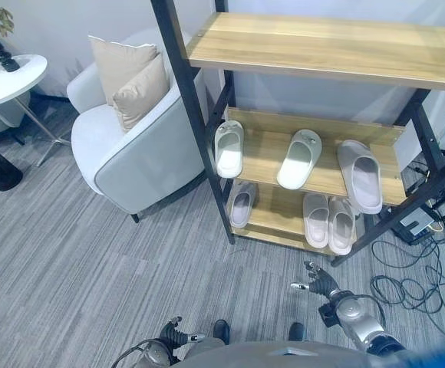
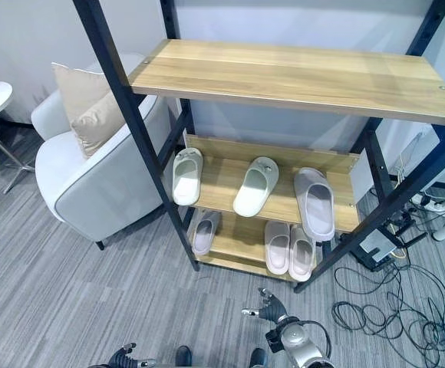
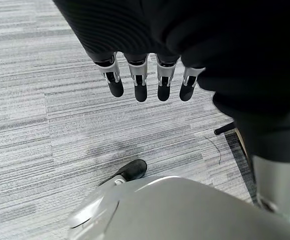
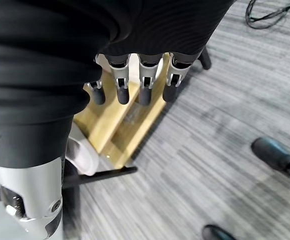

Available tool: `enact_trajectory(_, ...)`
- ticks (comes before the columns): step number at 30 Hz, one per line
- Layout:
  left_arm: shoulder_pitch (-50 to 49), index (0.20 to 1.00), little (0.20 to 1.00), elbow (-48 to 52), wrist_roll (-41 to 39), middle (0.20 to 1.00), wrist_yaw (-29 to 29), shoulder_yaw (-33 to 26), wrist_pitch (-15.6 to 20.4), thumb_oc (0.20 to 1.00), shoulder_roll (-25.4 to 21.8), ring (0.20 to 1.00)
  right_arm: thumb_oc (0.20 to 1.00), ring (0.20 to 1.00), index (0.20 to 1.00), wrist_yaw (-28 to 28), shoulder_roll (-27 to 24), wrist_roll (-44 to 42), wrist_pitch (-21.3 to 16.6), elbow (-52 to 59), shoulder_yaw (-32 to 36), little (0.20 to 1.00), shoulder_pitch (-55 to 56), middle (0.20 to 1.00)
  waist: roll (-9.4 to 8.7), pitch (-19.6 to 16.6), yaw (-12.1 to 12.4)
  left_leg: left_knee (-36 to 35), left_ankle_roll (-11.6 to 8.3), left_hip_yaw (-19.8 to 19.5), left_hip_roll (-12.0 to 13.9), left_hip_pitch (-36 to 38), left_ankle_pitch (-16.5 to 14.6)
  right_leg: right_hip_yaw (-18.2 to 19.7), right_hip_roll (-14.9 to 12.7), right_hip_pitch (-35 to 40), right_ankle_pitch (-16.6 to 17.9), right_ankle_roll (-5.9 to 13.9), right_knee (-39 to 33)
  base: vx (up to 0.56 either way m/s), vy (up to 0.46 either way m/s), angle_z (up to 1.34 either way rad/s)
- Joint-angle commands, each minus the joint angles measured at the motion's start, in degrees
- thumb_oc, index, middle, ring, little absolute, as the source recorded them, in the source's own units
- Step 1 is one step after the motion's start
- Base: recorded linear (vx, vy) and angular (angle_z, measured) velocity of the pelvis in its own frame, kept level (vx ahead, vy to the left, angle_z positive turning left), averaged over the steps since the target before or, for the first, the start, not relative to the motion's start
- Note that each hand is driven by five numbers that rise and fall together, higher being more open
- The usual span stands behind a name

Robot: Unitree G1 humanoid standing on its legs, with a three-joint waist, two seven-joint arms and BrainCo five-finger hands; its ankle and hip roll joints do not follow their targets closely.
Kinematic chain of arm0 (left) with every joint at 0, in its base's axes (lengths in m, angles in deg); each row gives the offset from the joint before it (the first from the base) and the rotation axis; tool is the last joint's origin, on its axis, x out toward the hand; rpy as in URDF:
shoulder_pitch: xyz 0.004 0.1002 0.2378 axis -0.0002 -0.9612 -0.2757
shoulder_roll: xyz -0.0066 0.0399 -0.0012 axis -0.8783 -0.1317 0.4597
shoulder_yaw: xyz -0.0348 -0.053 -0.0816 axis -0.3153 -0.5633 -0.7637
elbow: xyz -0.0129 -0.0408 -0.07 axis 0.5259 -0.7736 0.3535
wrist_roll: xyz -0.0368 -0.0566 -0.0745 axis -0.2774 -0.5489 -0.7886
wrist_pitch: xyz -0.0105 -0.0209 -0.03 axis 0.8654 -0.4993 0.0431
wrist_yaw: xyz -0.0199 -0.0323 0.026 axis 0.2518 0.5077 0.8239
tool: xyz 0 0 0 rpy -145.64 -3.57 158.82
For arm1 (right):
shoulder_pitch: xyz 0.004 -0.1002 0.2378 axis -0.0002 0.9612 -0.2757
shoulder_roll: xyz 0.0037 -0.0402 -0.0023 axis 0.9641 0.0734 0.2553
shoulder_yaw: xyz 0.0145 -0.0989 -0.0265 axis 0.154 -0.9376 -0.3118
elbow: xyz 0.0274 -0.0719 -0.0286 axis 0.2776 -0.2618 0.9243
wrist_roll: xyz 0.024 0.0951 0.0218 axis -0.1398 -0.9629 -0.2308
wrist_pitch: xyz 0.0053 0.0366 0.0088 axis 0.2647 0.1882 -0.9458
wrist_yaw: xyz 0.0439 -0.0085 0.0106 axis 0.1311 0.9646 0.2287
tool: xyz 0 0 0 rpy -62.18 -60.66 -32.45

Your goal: Arrange the slippers neatly on the shoe rack.

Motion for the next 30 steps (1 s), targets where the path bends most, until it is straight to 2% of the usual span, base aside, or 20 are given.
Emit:
enact_trajectory(1,4.55,1.0,1.0,-2.71,1.91,1.0,-0.6,2.26,0.93,1.0,1.35,1.0,1.0,1.0,1.0,1.11,0.94,0.86,-2.37,2.46,-2.23,1.0,-2.88,1.0,-1.27,2.39,-0.08,0.42,-1.52,-0.39,0.24,-1.32,-2.6,-0.92,-2.9,4.13,-6.1,4.37,1.12,-0.01,-0.008,0.19)
enact_trajectory(2,4.67,1.0,1.0,-2.36,2.03,1.0,-0.55,2.29,1.01,1.0,1.28,1.0,1.0,1.0,1.0,1.56,0.76,0.88,-2.51,3.38,-2.79,1.0,-3.15,1.0,-1.22,2.47,0.0,0.42,-1.58,-0.39,0.22,-1.32,-2.61,-1.0,-2.96,4.26,-6.09,4.39,1.03,-0.02,-0.007,0.1)
enact_trajectory(3,4.55,1.0,1.0,-1.22,1.52,1.0,-0.18,1.22,1.24,1.0,0.06,1.0,1.0,1.0,1.0,5.15,-4.37,-0.77,-2.82,22.76,-3.74,1.0,0.27,1.0,-1.74,2.8,-0.44,0.42,-1.73,-0.17,0.29,-1.23,-2.72,-0.51,-2.94,4.19,-6.04,4.48,0.95,-0.03,-0.008,0.11)
enact_trajectory(5,3.7,1.0,1.0,0.22,1.33,1.0,0.28,0.25,1.57,1.0,-1.02,1.0,1.0,1.0,1.0,7.81,-9.04,0.13,-4.0,36.6,-6.0,1.0,4.66,1.0,-1.85,3.11,-1.0,0.42,-1.81,0.3,0.48,-1.1,-2.79,-0.08,-2.95,4.0,-5.92,4.65,0.96,-0.04,-0.002,0.04)
enact_trajectory(6,3.56,1.0,1.0,-0.64,2.47,1.0,0.1,-0.39,1.63,1.0,-1.62,1.0,1.0,1.0,1.0,11.75,-12.74,-1.36,-4.38,48.63,-7.14,1.0,6.67,1.0,-2.15,3.31,-1.44,0.42,-1.95,0.55,0.61,-1.1,-2.98,0.37,-2.9,3.77,-5.93,4.82,0.99,-0.02,0.009,-0.13)
enact_trajectory(9,3.32,1.0,1.0,-1.25,3.04,1.0,0.65,-0.91,2.11,1.0,-1.57,1.0,1.0,1.0,1.0,16.61,-19.19,-3.81,-4.99,55.81,-6.59,1.0,8.55,1.0,-2.2,3.03,-1.74,0.42,-2.04,0.84,0.67,-1.08,-3.17,0.67,-3.0,3.63,-5.97,5.02,1.0,0.01,0.015,-0.16)
enact_trajectory(10,2.96,1.0,1.0,-1.29,3.7,1.0,1.43,0.52,2.49,1.0,-1.77,1.0,1.0,1.0,1.0,17.62,-19.78,-5.28,-4.13,50.92,-8.86,1.0,2.04,1.0,-2.17,2.45,-1.04,0.42,-2.1,0.58,0.58,-1.27,-3.22,0.28,-3.1,3.78,-6.06,5.06,0.91,0.05,0.018,-0.11)
enact_trajectory(11,2.5,1.0,1.0,-0.72,3.82,1.0,1.68,1.23,2.54,1.0,-2.02,1.0,1.0,1.0,1.0,16.64,-20.81,-5.63,-4.67,51.13,-9.06,1.0,-2.99,1.0,-2.21,2.07,-0.47,0.42,-2.08,0.53,0.45,-1.38,-3.26,0.04,-3.23,3.87,-6.03,5.12,0.89,0.06,0.024,-0.13)
enact_trajectory(13,2.36,1.0,1.0,-0.86,3.74,1.0,1.77,1.46,2.73,1.0,-1.59,1.0,1.0,1.0,1.0,14.55,-20.72,-3.05,-6.21,51.0,-8.7,1.0,-6.48,1.0,-2.12,1.92,-0.17,0.42,-1.99,0.55,0.33,-1.38,-3.38,-0.07,-3.35,3.89,-5.99,5.2,0.93,0.04,0.032,0.03)
enact_trajectory(15,2.56,1.0,1.0,-0.86,3.65,1.0,1.58,1.4,2.85,1.0,-0.62,1.0,1.0,1.0,1.0,8.76,-19.59,7.31,-8.52,48.66,-7.62,1.0,-10.62,1.0,-1.98,1.82,0.34,0.42,-1.82,0.52,0.2,-1.57,-3.5,-0.32,-3.52,3.84,-5.95,5.27,0.95,0.03,0.03,0.14)
enact_trajectory(16,2.55,1.0,1.0,-0.44,3.84,1.0,1.28,1.52,2.97,1.0,-0.54,1.0,1.0,1.0,1.0,6.7,-19.01,10.76,-8.78,47.03,-7.06,1.0,-11.98,1.0,-1.89,1.86,0.53,0.42,-1.8,0.46,0.18,-1.71,-3.44,-0.51,-3.55,3.76,-5.94,5.26,0.99,0.01,0.021,0.04)
enact_trajectory(17,2.79,1.0,1.0,-0.05,3.66,1.0,0.83,1.52,2.99,1.0,-0.34,1.0,1.0,1.0,1.0,2.19,-18.68,16.75,-8.5,44.45,-5.42,1.0,-15.25,1.0,-1.82,1.98,1.01,0.42,-1.74,0.25,0.02,-2.11,-3.31,-0.6,-3.58,3.48,-5.84,5.21,1.02,0.0,0.019,0.07)
enact_trajectory(19,3.25,1.0,1.0,0.44,3.24,1.0,-0.07,1.52,3.02,1.0,-0.32,1.0,1.0,1.0,1.0,-2.79,-18.76,19.96,-7.9,42.42,-2.71,1.0,-18.66,1.0,-1.77,2.49,1.86,0.42,-1.69,-0.08,-0.15,-2.99,-2.96,-0.81,-3.67,2.87,-5.62,5.16,0.95,-0.01,0.019,0.04)
enact_trajectory(20,3.3,1.0,1.0,0.42,3.24,1.0,-0.08,1.53,3.02,1.0,-0.33,1.0,1.0,1.0,1.0,-2.84,-18.74,19.99,-7.92,42.37,-2.7,1.0,-18.7,1.0,-1.77,2.48,1.87,0.42,-1.68,-0.09,-0.16,-3.05,-2.94,-0.82,-3.67,2.81,-5.62,5.16,0.96,-0.02,0.011,0.03)
enact_trajectory(25,3.51,1.0,1.0,0.15,2.02,1.0,-0.59,1.9,3.28,1.0,-0.93,1.0,1.0,1.0,1.0,-10.54,-21.85,23.15,-5.42,29.32,-0.22,1.0,-27.68,1.0,-2.04,3.41,4.2,0.42,-1.98,-1.47,-0.67,-6.35,-1.8,-1.85,-3.78,0.87,-5.16,5.2,0.71,-0.01,0.001,0.09)
enact_trajectory(30,3.38,1.0,1.0,-1.08,1.37,1.0,-1.09,1.6,3.19,1.0,-1.18,1.0,1.0,1.0,1.0,-14.33,-23.93,23.61,-3.76,22.51,0.71,1.0,-31.99,1.0,-2.02,3.97,5.02,0.42,-2.1,-2.0,-0.98,-8.55,-1.24,-2.05,-3.9,-0.84,-4.83,5.26,0.71,0.0,0.005,0.08)
